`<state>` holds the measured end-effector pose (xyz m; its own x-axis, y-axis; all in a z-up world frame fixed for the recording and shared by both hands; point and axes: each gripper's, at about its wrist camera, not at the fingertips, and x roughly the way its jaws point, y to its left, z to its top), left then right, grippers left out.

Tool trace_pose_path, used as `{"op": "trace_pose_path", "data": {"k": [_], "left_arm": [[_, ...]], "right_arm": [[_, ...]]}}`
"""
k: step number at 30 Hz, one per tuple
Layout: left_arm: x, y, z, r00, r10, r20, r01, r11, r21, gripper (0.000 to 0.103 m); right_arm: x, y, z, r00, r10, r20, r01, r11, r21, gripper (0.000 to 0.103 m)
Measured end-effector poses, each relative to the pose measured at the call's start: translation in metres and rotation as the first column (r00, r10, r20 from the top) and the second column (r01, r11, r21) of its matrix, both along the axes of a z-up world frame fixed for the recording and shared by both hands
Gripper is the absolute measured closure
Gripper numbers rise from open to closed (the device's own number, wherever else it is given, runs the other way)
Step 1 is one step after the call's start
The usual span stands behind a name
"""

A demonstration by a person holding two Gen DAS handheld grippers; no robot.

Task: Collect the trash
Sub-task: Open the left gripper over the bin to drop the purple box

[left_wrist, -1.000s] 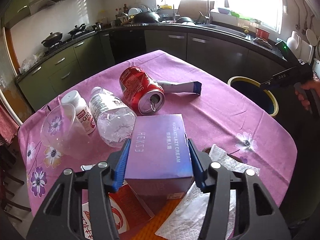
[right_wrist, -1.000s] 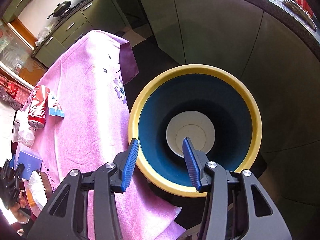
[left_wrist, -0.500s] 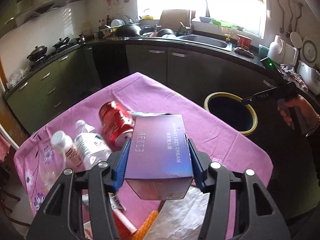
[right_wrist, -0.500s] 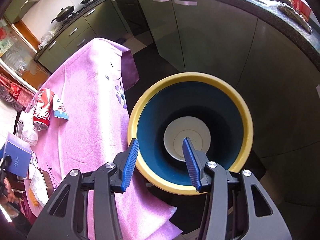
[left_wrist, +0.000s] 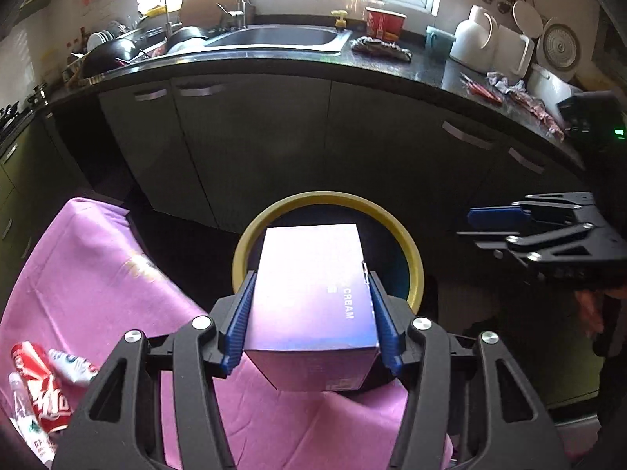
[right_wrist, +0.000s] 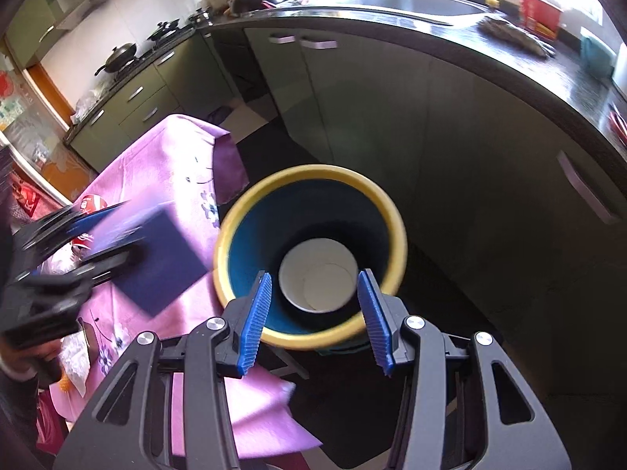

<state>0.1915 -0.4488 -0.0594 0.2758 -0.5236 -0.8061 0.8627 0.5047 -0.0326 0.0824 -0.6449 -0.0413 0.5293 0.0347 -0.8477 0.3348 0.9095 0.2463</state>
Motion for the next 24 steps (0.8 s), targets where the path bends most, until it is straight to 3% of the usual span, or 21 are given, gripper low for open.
{"op": "trace_pose_path", "data": {"k": [7,9,13,18,24], "left_arm": [[0.015,-0.072,-0.061,1.000,0.016,-0.026,-0.013,0.992,0.128,0.048],[0.023,-0.080,-0.068,0.999,0.037,-0.025,-0.033,0.990,0.134,0.035],[0.026,-0.076,-0.057,0.998,0.063,0.002,-0.063,0.992,0.106,0.033],[0.017,-0.019,-0.005,0.998,0.069,0.015,-0.069,0.998,-0.004,0.033],[0.005,0.110,0.052,0.985,0.175,-0.007,-0.174,0.972,-0.156,0.022]], "right_arm": [[-0.026,-0.031,-0.006,0.999,-0.042,-0.020,0.043,0.999,0.019,0.057],[-0.026,-0.035,-0.006,0.999,-0.047,-0.024,0.047,0.999,0.019,0.055],[-0.023,-0.035,-0.009,0.999,-0.041,-0.026,0.042,0.999,0.027,0.055],[-0.015,-0.018,-0.007,1.000,0.002,-0.031,-0.001,1.000,0.024,0.054],[0.016,0.026,0.002,0.995,0.093,-0.046,-0.093,0.995,0.021,0.054]]}}
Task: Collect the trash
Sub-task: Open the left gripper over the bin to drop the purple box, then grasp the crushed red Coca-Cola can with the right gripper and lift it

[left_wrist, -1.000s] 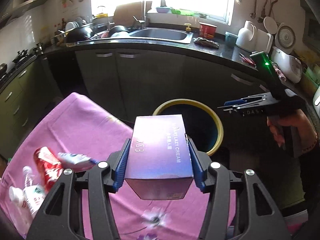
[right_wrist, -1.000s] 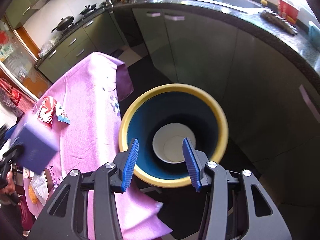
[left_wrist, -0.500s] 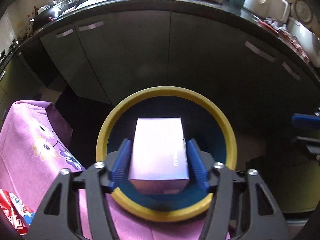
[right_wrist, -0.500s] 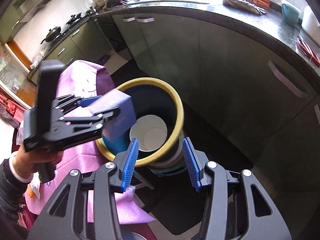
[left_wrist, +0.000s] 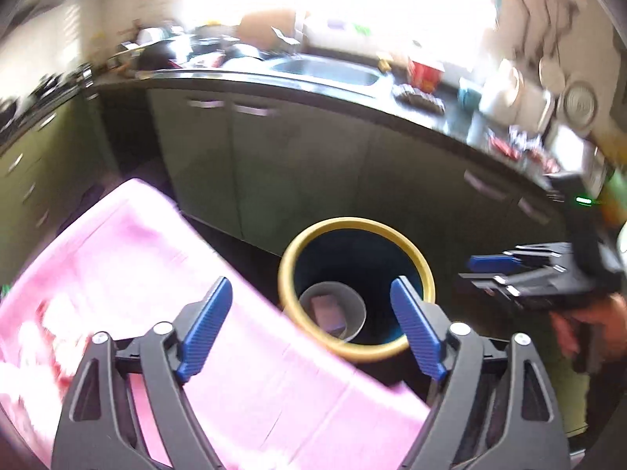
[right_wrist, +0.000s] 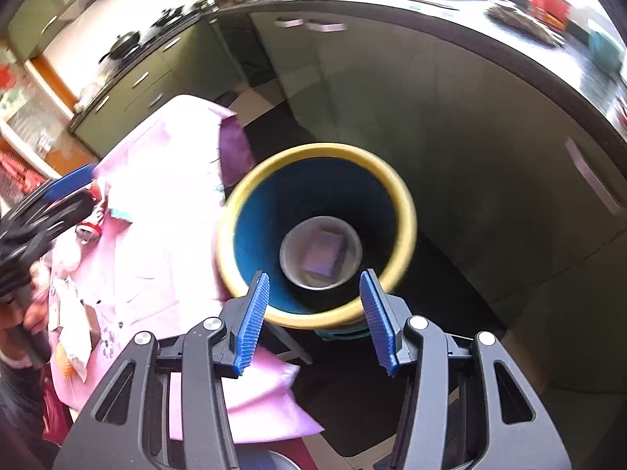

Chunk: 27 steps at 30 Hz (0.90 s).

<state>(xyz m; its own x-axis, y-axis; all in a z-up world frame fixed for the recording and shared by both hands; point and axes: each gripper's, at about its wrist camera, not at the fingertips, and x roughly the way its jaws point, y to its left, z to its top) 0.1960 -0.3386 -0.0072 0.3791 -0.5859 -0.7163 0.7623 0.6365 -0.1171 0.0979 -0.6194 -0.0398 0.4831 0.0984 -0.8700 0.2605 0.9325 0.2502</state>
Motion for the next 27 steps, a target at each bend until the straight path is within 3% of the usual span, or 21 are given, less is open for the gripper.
{"op": "trace_pose_path", "data": {"k": [3,6,8,10,14,18,22,27], "left_arm": [[-0.006,0.076,0.010,0.995,0.096,0.014,-0.095,0.994,-0.059,0.021],[-0.014,0.146,0.019,0.974,0.204,0.096,-0.196,0.977,-0.086,0.015],[-0.015,0.189,0.021,0.932,0.307,0.193,-0.296,0.952,-0.084,0.014],[-0.010,0.222,0.019,0.888,0.392,0.240,-0.383,0.920,-0.084,0.014],[0.006,0.278,0.008,0.864,0.471,0.178,-0.460,0.882,-0.105,0.014],[0.011,0.305,-0.004,0.842,0.514,0.163,-0.503,0.858,-0.106,0.014],[0.011,0.312,-0.017,0.853,0.503,0.140,-0.494,0.864,-0.096,0.014],[0.012,0.314,-0.023,0.862,0.490,0.131,-0.479,0.871,-0.105,0.014]], "right_arm": [[0.024,0.037,0.011,0.997,0.080,-0.010,-0.080,0.997,-0.009,0.054],[0.053,0.085,0.025,0.982,0.189,-0.016,-0.189,0.982,0.017,0.054],[0.075,0.116,0.034,0.966,0.257,-0.016,-0.256,0.966,0.038,0.054],[0.100,0.155,0.041,0.942,0.334,-0.021,-0.332,0.941,0.070,0.054],[0.158,0.229,0.043,0.895,0.443,-0.053,-0.430,0.889,0.156,0.047],[0.208,0.274,0.032,0.874,0.472,-0.117,-0.446,0.874,0.192,0.046],[0.247,0.308,0.011,0.863,0.459,-0.210,-0.417,0.883,0.214,0.043],[0.280,0.329,-0.010,0.860,0.410,-0.305,-0.384,0.912,0.144,0.036]]}}
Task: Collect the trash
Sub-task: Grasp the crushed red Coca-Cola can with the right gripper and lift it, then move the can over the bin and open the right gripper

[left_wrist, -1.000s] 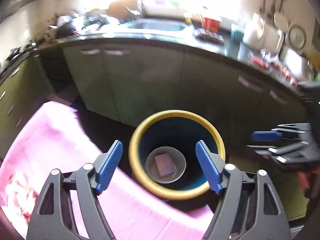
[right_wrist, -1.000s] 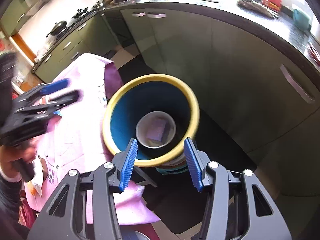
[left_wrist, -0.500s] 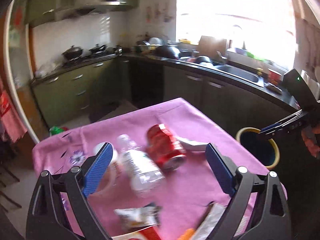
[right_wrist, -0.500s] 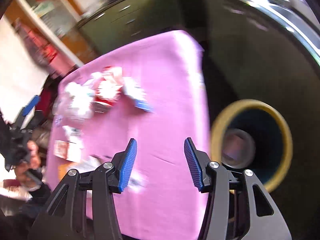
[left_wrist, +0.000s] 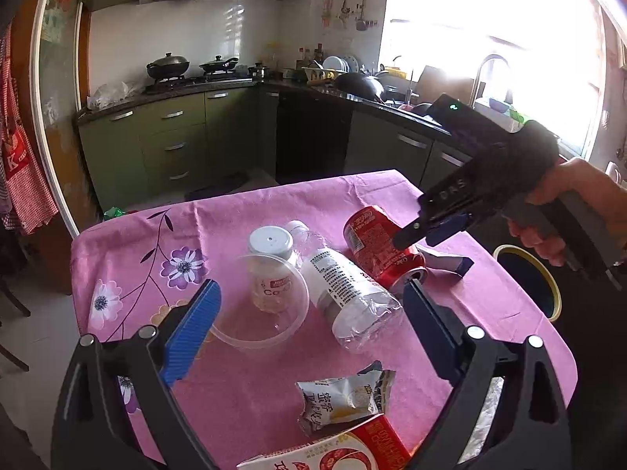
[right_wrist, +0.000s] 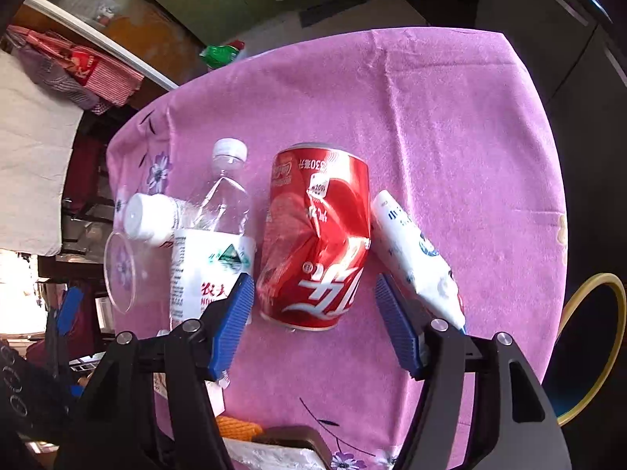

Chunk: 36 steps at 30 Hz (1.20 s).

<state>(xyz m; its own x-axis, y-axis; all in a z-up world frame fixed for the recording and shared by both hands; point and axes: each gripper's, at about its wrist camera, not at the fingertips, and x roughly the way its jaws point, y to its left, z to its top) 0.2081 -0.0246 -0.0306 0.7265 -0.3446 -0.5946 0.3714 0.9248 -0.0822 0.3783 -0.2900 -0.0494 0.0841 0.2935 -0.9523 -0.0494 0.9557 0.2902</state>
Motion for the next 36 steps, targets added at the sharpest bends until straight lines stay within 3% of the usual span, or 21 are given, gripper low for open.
{"op": "trace_pose_path", "data": {"k": [5,17,19,22,25,30,36], "left_arm": [[0.003,0.001,-0.005,1.000,-0.005,-0.016,0.005,1.000,-0.015,0.013],[0.004,0.000,-0.010,1.000,-0.008,-0.029,0.007,1.000,-0.024,0.013],[0.004,0.000,-0.011,0.999,-0.005,-0.032,0.005,1.000,-0.024,0.012],[0.005,-0.001,-0.013,0.999,-0.006,-0.039,0.005,1.000,-0.023,0.012],[0.005,0.000,-0.014,0.999,-0.008,-0.038,0.007,1.000,-0.025,0.012],[0.005,-0.001,-0.016,0.999,-0.011,-0.040,0.010,1.000,-0.023,0.012],[0.004,-0.007,-0.018,0.999,-0.026,-0.046,0.026,1.000,-0.014,0.012]], "right_arm": [[0.024,0.012,-0.020,0.998,-0.027,-0.054,0.025,0.999,-0.044,0.033],[0.050,0.054,-0.053,0.993,0.017,-0.116,-0.031,0.992,-0.123,0.030],[0.049,0.055,-0.054,0.993,0.028,-0.112,-0.041,0.992,-0.118,0.047],[0.043,0.058,-0.047,0.996,0.055,-0.064,-0.064,0.986,-0.154,0.048],[0.037,0.056,-0.035,0.997,0.059,-0.041,-0.064,0.990,-0.125,0.049],[0.011,0.032,0.009,0.996,0.074,0.042,-0.070,0.995,-0.074,0.049],[-0.050,-0.081,0.054,0.988,-0.045,0.145,0.059,0.994,-0.092,0.049]]}}
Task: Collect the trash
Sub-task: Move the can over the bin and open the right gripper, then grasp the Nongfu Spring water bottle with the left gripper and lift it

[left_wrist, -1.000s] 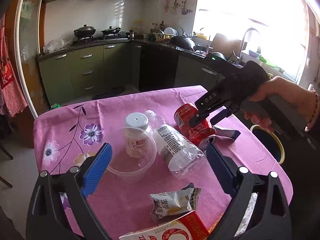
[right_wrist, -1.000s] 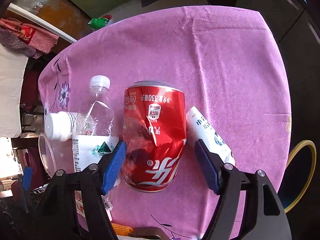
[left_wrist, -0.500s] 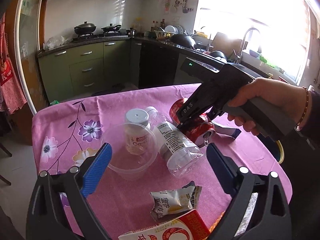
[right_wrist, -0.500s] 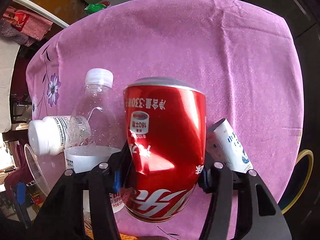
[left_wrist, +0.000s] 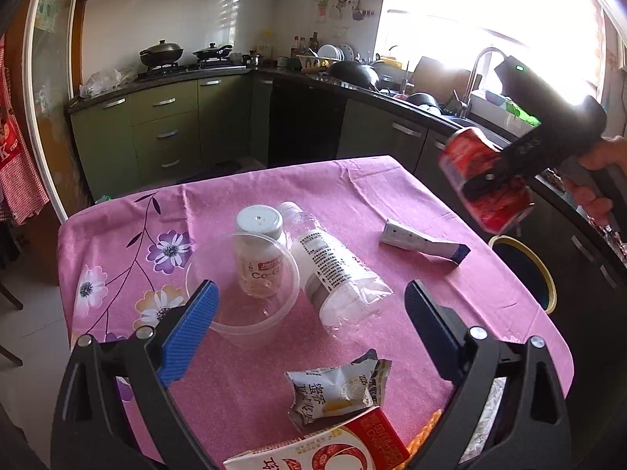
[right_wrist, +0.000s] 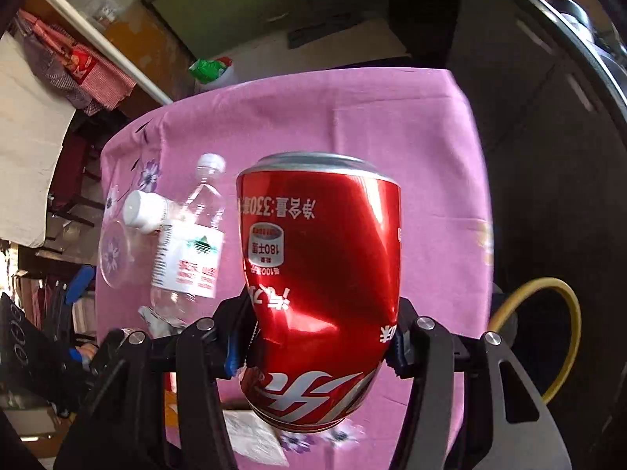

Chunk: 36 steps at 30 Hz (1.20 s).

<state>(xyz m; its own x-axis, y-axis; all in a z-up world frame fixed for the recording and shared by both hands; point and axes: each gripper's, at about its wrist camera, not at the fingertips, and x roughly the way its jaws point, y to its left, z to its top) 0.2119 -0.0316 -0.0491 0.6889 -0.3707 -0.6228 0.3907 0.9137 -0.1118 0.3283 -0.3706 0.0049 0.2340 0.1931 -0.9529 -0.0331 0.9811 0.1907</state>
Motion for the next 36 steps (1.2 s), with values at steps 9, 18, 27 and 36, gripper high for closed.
{"op": "trace_pose_path", "data": {"k": [9,18,27,36], "left_arm": [[-0.002,-0.018,-0.004,0.999,-0.033,-0.018,0.033,0.999,0.033,0.012],[-0.006,-0.038,-0.001,0.999,-0.026,-0.042,0.031,0.994,0.107,0.012],[-0.005,-0.061,0.007,0.997,-0.019,-0.075,0.030,0.988,0.151,0.012],[0.039,-0.071,0.012,0.953,0.016,-0.303,0.007,0.997,0.073,0.012]], "right_arm": [[-0.073,-0.189,-0.089,0.938,-0.334,-0.089,0.309,0.926,-0.215,0.049],[-0.074,-0.235,-0.158,0.905,-0.402,-0.137,0.358,0.895,-0.266,0.043],[-0.106,-0.234,-0.120,0.927,-0.373,-0.034,0.362,0.915,-0.181,0.037],[-0.139,-0.207,-0.095,0.957,-0.289,0.015,0.289,0.954,-0.079,0.037]]}}
